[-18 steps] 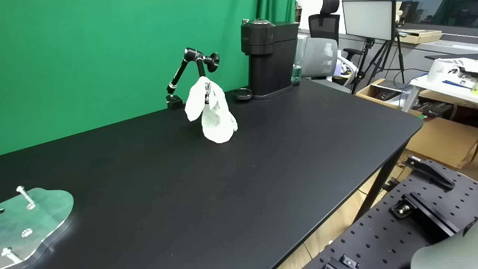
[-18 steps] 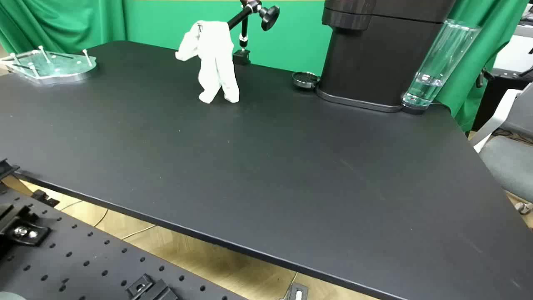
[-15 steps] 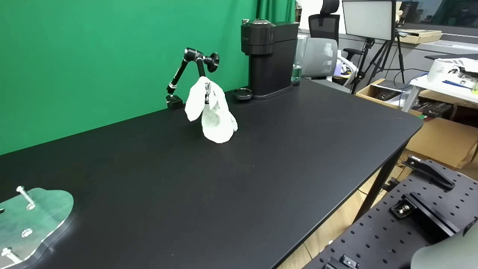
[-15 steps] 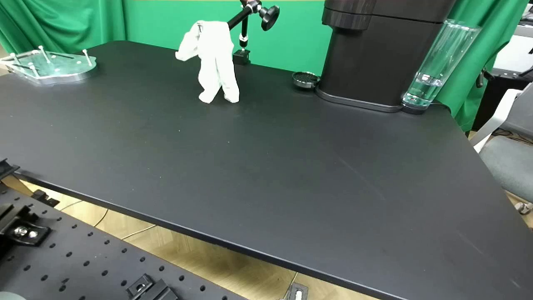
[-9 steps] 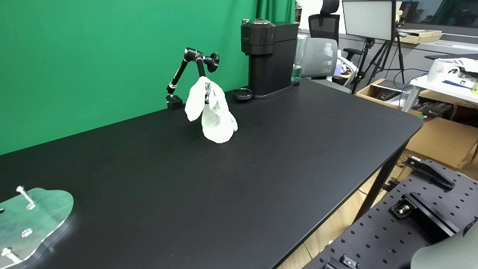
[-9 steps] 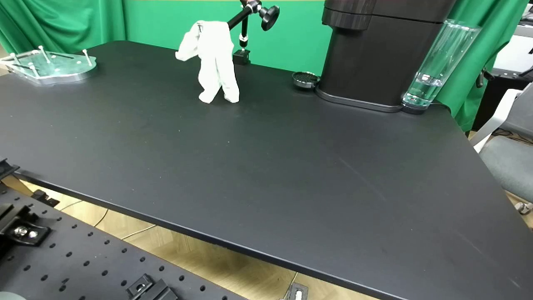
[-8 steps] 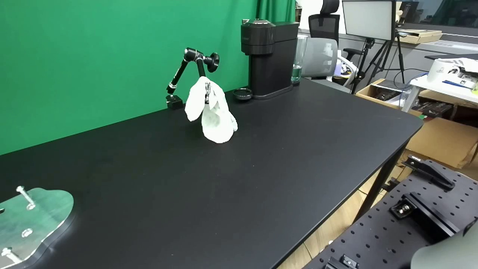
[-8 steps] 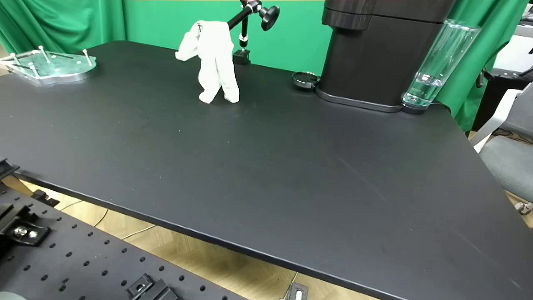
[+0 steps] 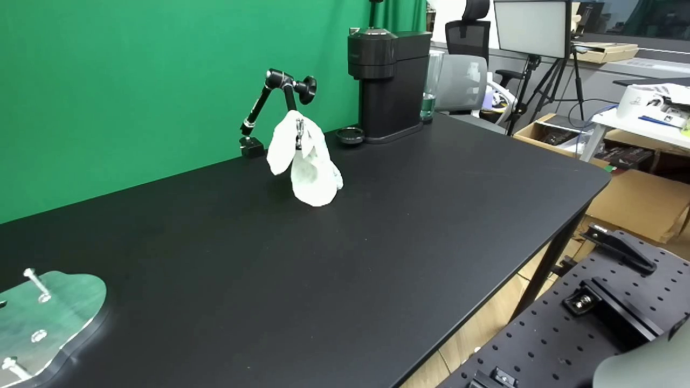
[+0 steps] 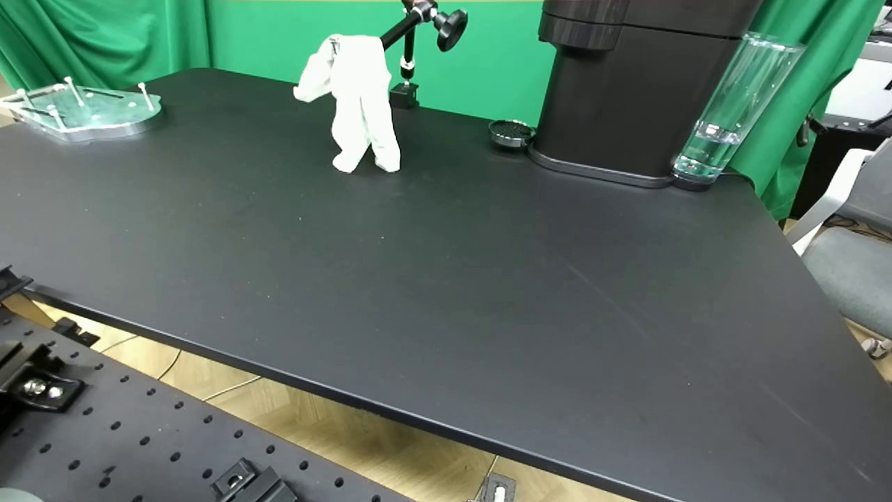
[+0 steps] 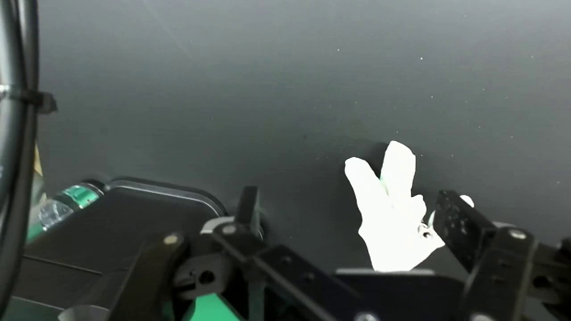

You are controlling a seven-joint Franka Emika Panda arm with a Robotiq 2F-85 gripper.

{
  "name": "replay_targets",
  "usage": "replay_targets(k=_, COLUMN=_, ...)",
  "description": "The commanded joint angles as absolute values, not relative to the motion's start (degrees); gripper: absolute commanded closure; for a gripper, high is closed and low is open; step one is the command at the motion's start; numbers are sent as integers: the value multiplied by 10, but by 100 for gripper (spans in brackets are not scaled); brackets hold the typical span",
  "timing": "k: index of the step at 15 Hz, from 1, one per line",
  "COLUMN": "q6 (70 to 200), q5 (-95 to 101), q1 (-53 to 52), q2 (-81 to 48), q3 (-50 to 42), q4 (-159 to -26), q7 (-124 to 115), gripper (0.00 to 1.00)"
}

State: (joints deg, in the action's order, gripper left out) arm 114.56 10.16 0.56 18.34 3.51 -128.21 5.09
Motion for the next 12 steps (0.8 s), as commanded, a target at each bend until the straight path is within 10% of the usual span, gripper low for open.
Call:
replay_targets(k=1, q6=1224, q5=105, q1=-19, q2=159, q3=16, q4=-1296, q7=148, gripper=0)
replay_targets(k=12, q6=1515, q5=92, q1=-42, q2=35, q3=24, q4=-1376, q7=227, gripper=0)
